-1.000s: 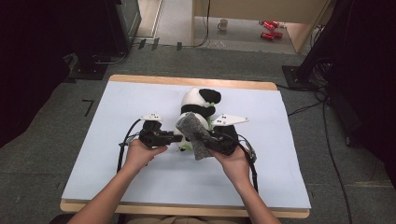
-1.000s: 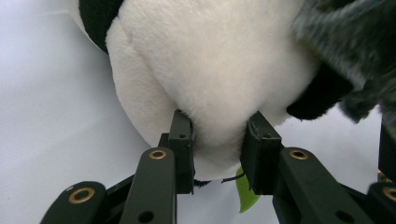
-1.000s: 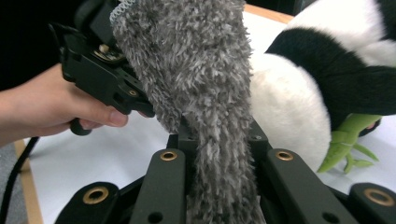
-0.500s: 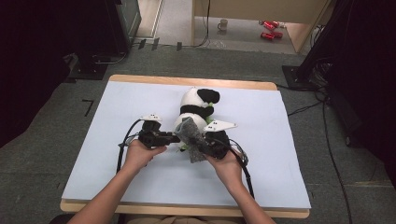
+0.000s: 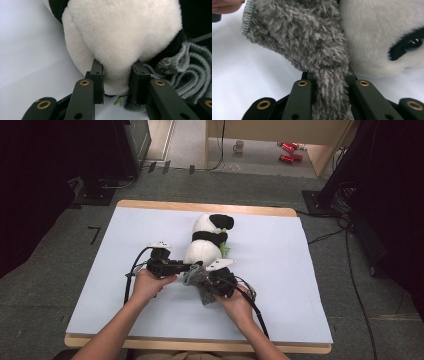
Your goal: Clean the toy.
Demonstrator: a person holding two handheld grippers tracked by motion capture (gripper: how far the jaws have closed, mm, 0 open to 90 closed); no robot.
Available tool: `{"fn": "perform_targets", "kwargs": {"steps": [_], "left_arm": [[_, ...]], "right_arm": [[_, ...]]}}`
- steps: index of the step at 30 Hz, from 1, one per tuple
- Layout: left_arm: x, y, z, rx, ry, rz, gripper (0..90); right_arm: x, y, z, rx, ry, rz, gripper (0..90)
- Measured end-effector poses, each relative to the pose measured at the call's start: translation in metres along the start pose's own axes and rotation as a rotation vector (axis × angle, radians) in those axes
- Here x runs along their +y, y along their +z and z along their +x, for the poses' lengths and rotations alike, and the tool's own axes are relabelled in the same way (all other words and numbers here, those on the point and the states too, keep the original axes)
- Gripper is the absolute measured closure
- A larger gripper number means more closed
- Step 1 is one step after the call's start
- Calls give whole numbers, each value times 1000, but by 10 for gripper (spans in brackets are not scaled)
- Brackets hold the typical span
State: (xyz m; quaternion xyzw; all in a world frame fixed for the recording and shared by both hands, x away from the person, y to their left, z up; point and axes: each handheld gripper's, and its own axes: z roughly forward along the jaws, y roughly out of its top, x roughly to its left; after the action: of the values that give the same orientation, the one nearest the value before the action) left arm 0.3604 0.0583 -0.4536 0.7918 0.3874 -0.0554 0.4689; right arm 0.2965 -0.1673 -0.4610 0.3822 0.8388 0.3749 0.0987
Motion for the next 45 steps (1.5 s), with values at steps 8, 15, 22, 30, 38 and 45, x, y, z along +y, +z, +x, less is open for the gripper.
{"fn": "perform_targets", "kwargs": {"steps": [8, 15, 22, 30, 38, 45], "left_arm": [[1, 0, -1, -2, 9, 2, 685], [1, -1, -1, -7, 10, -4, 685], [3, -6, 1, 2, 20, -5, 687], [3, -9, 4, 7, 24, -4, 689], [0, -16, 18, 29, 7, -9, 689], [-2, -17, 21, 25, 19, -14, 681]], "right_arm": [[-4, 10, -3, 36, 28, 40, 765], [-4, 16, -4, 74, 41, 89, 760], [15, -14, -4, 165, -11, 66, 762], [30, -63, -20, 134, 21, -98, 760], [25, -84, -49, 57, 139, -175, 753], [16, -63, -60, 16, 191, -119, 754]]}}
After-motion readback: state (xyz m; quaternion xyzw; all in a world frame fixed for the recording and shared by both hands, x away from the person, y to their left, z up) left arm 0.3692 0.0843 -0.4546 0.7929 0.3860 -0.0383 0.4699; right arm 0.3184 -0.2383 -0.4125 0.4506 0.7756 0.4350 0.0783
